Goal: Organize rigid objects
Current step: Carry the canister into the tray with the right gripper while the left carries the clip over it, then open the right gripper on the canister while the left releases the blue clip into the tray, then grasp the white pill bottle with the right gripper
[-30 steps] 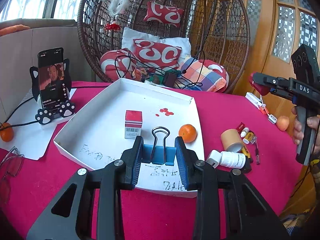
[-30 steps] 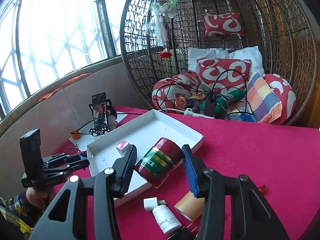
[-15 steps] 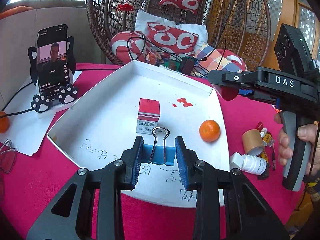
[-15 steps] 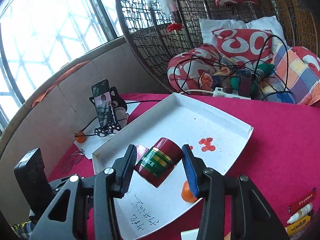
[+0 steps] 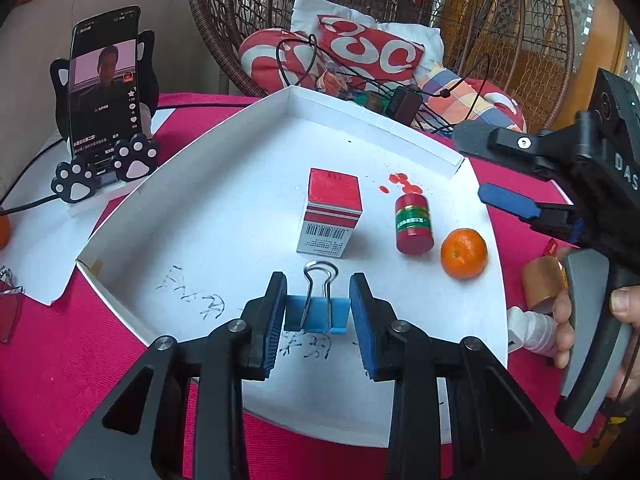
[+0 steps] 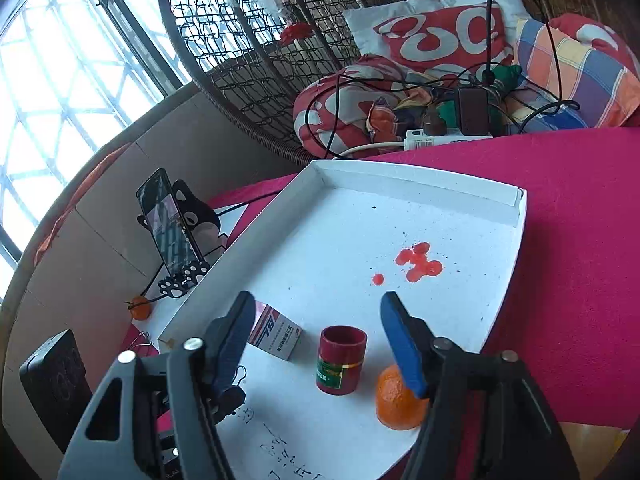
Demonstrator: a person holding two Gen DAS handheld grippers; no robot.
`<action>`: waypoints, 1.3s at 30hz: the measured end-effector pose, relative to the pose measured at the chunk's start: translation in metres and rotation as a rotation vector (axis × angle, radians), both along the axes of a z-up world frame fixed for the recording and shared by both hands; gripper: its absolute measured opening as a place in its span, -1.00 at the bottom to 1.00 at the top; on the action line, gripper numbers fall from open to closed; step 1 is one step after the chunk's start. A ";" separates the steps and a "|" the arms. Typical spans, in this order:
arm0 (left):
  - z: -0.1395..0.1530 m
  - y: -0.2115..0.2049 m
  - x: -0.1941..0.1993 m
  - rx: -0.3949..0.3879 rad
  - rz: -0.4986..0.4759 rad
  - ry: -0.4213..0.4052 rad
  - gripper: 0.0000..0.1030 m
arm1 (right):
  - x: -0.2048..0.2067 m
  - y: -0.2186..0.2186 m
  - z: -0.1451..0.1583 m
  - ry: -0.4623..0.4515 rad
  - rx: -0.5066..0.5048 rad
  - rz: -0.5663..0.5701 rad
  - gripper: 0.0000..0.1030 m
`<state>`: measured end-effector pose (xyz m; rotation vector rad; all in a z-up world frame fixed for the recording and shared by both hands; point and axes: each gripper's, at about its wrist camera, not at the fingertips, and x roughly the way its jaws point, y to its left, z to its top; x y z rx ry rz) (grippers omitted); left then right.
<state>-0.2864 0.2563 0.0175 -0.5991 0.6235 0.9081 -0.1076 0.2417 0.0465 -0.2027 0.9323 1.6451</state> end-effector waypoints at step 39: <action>0.031 -0.052 0.023 0.155 -0.109 -0.033 0.99 | 0.106 -0.229 0.063 -0.177 0.451 -0.497 1.00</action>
